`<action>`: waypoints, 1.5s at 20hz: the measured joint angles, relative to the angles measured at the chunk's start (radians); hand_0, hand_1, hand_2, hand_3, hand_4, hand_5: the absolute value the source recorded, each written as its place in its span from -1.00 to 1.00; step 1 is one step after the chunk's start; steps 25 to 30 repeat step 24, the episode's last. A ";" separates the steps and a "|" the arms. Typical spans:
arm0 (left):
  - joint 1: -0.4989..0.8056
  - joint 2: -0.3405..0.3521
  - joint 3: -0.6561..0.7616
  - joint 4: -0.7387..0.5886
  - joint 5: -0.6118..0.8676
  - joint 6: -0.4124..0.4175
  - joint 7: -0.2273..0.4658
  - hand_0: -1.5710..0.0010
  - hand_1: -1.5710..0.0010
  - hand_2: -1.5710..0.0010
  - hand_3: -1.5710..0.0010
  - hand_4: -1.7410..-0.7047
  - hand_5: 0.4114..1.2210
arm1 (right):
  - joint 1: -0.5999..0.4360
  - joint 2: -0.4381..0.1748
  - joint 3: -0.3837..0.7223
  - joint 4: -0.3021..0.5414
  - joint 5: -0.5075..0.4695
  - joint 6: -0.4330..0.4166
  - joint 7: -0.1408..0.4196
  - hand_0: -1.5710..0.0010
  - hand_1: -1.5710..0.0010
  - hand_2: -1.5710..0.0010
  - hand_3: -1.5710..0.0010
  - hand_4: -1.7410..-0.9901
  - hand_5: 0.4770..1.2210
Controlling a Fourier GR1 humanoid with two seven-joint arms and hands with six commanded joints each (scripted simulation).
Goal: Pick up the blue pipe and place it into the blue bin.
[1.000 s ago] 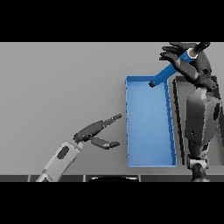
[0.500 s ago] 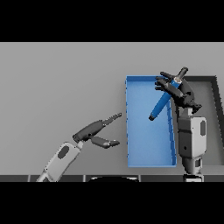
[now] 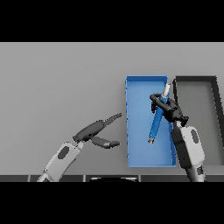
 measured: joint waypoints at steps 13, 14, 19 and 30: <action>-0.010 -0.007 0.008 0.007 0.015 -0.004 -0.005 1.00 1.00 1.00 1.00 0.60 -0.88 | -0.107 -0.240 0.422 0.136 -0.070 -0.011 -0.015 0.94 0.95 0.95 0.96 0.64 -0.36; -0.006 -0.009 0.006 0.011 0.013 -0.003 -0.001 1.00 1.00 1.00 1.00 0.60 -0.88 | -0.117 -0.240 0.430 0.133 -0.059 -0.026 -0.002 0.95 0.96 0.96 0.97 0.65 -0.39; -0.009 -0.013 0.003 0.008 0.015 -0.004 0.010 1.00 1.00 1.00 1.00 0.58 -0.86 | -0.107 -0.238 0.426 0.125 -0.076 -0.025 -0.030 0.98 0.99 0.99 0.99 0.62 -0.47; -0.017 -0.011 0.016 0.018 0.032 -0.013 0.007 1.00 1.00 1.00 1.00 0.58 -0.86 | -0.111 -0.246 0.436 0.127 -0.091 -0.004 -0.046 0.99 0.99 0.99 0.99 0.63 -0.46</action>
